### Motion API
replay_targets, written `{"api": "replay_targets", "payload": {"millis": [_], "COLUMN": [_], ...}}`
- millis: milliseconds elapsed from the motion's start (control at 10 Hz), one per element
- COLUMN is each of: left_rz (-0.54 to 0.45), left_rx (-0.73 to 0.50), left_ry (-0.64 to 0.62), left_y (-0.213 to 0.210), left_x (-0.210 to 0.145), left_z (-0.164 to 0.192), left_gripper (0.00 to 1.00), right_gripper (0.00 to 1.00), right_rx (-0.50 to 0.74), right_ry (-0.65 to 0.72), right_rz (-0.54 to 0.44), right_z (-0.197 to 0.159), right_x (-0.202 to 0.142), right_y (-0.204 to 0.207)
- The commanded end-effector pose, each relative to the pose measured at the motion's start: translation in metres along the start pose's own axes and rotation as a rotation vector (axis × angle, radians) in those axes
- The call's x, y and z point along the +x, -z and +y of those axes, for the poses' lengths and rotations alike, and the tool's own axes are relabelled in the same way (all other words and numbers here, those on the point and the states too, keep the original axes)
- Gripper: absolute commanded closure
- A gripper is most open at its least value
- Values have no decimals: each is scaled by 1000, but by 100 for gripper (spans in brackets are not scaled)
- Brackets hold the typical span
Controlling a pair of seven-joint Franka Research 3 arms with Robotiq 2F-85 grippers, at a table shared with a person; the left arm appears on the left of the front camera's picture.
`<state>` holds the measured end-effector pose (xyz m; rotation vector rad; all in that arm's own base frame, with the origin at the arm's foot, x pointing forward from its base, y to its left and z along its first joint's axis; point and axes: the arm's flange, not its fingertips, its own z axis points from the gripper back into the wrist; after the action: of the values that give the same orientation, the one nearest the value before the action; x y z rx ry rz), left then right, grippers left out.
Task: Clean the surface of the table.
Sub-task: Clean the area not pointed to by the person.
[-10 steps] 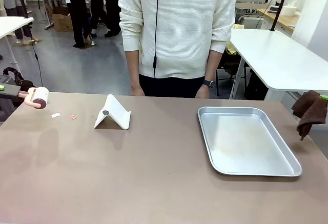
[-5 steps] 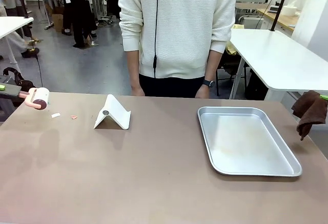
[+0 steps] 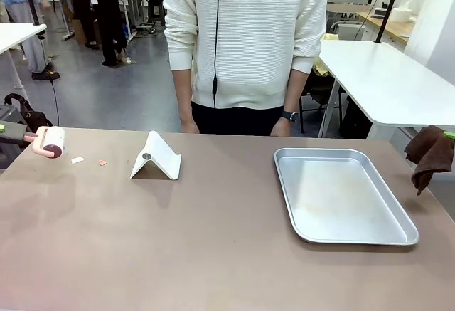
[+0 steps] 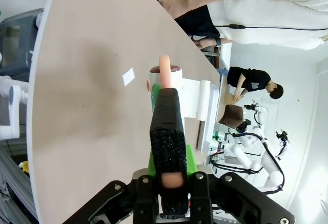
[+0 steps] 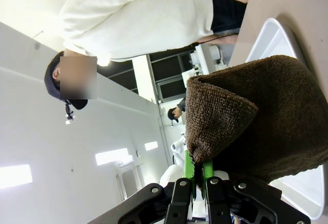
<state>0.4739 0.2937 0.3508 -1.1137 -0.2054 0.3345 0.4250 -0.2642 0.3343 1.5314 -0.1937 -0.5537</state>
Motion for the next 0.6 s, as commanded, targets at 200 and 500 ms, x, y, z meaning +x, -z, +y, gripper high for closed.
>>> {"api": "replay_targets", "payload": {"millis": [200, 500], "left_rz": [20, 50], "left_rx": [97, 188], "left_ry": [68, 115], "left_y": [18, 35], "left_x": [2, -3], "left_z": [2, 1], "left_gripper": [78, 78], "right_gripper": [93, 93], "right_rx": [-2, -2], "right_ry": [-6, -6], "right_rz": [16, 16], "right_z": [4, 4], "right_x": [-4, -4], "right_y": [-1, -1]}}
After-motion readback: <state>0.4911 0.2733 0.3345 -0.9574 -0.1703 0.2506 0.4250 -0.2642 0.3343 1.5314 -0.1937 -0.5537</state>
